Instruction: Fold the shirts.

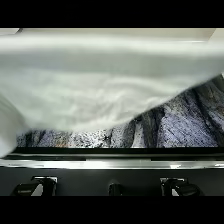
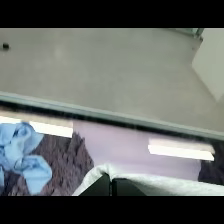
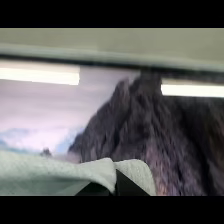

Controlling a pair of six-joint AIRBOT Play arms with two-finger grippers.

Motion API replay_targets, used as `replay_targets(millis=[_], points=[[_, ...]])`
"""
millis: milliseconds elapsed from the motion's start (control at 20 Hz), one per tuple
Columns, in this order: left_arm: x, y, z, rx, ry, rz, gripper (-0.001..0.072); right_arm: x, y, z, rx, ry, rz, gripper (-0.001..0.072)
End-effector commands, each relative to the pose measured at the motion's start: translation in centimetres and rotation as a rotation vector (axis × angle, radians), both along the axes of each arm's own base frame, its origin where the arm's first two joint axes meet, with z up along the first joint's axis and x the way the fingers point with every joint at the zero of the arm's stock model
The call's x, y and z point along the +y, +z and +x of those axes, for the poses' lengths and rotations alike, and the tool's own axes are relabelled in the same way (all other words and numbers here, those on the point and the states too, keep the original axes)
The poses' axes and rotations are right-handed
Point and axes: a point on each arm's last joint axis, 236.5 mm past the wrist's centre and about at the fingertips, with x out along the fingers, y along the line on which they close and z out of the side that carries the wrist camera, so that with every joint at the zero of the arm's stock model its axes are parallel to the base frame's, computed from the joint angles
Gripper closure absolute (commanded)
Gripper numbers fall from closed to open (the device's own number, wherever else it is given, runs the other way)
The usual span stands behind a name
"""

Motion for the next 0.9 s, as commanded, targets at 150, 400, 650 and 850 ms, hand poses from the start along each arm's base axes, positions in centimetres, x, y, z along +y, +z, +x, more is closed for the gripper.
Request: replay_targets(millis=[150, 400, 650, 850], points=[[-2.5, -26.0, 8.2, 0.577, -0.125, -0.089, 0.0679, 0.6, -20.2, 7.1, 0.486, -0.052, -0.039, 0.0653], [-4.7, -34.2, 18.8, 0.633, -0.199, -0.236, 0.0679, 3.0, -30.6, 18.4, 0.437, -0.158, 0.152, 0.0654], [-8.0, -39.2, 21.1, 0.904, -0.325, -0.379, 0.0111, 3.3, -36.1, 19.0, 0.54, -0.247, 0.219, 0.0654], [-4.2, -38.8, 13.4, 1.201, -0.382, -0.205, -0.0004, 2.4, -36.6, 16.8, 0.638, -0.242, 0.151, 0.0652]])
